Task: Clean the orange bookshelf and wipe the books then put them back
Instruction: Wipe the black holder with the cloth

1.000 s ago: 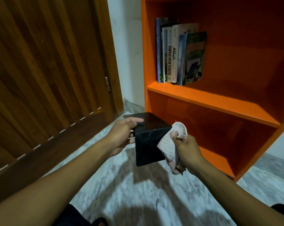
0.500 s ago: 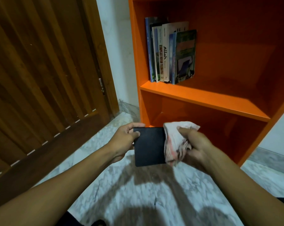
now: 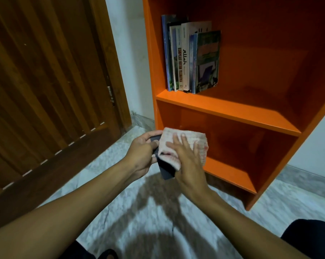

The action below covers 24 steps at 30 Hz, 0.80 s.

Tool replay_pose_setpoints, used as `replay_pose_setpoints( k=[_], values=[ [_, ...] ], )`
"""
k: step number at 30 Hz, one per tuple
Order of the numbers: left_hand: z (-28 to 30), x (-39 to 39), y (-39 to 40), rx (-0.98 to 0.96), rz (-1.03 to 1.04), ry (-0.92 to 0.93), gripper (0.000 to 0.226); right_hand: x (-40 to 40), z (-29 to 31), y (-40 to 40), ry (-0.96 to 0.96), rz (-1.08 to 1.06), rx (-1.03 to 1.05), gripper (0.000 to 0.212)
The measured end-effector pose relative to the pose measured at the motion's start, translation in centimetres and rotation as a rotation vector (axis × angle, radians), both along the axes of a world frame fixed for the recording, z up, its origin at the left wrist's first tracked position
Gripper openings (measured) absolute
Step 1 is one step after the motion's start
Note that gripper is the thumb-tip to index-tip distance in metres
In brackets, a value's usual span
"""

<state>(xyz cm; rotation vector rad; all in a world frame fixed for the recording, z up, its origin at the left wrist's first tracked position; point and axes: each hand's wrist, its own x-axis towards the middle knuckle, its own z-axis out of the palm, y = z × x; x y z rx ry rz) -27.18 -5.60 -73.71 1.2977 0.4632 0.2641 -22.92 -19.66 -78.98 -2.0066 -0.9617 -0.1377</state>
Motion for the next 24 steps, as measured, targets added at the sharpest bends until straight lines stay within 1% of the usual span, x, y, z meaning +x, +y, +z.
replay_pose_setpoints(
  k=[2, 4, 6, 8, 10, 11, 13, 15, 18, 19, 20, 21, 22, 24],
  values=[
    [0.3, 0.0, 0.7, -0.045, 0.061, 0.008, 0.034, -1.1, -1.3, 0.0, -0.086, 0.102, -0.031, 0.057],
    [0.6, -0.3, 1.6, -0.060, 0.106, 0.024, 0.033, -1.7, -2.5, -0.5, -0.139, 0.175, -0.063, 0.051],
    [0.6, -0.5, 2.5, -0.056, 0.121, 0.034, 0.033, -2.1, -3.0, -1.1, -0.120, 0.236, -0.088, 0.043],
    [0.3, -0.8, 3.3, 0.009, 0.132, 0.063, 0.033, -2.4, -3.1, -1.8, -0.073, 0.274, -0.110, 0.047],
    [0.0, -1.3, 4.0, 0.109, 0.125, 0.088, 0.032, -2.5, -3.2, -2.2, -0.052, 0.284, -0.120, 0.043],
    [-0.1, -1.5, 4.2, 0.161, 0.118, 0.097, 0.031, -2.6, -3.2, -2.4, -0.008, 0.274, -0.116, 0.040],
    [-0.3, -2.0, 4.7, 0.226, 0.093, 0.107, 0.030, -2.5, -2.9, -2.5, 0.179, 0.218, -0.064, 0.037],
    [-0.6, -2.1, 4.9, 0.279, 0.046, 0.141, 0.030, -2.0, -2.4, -2.4, 0.353, 0.079, 0.094, 0.031],
    [-0.7, -2.1, 4.7, 0.330, -0.009, 0.178, 0.026, -0.8, -0.8, -1.7, 0.490, -0.070, 0.391, 0.021],
    [-0.5, -2.2, 4.3, 0.321, -0.016, 0.172, 0.024, -0.3, -0.1, -1.4, 0.484, -0.112, 0.444, 0.021],
    [-0.3, -2.1, 3.9, 0.302, -0.024, 0.167, 0.027, 0.1, 0.5, -1.0, 0.446, -0.143, 0.459, 0.028],
    [-0.2, -2.1, 3.5, 0.285, -0.037, 0.172, 0.036, 0.5, 0.7, -0.3, 0.400, -0.175, 0.434, 0.038],
    [-0.2, -1.9, 3.2, 0.270, -0.060, 0.180, 0.046, 0.6, 0.9, 0.3, 0.365, -0.191, 0.390, 0.047],
    [-0.3, -1.5, 2.5, 0.224, -0.110, 0.168, 0.062, 0.7, -0.1, 2.1, 0.284, -0.193, 0.222, 0.056]
  ],
)
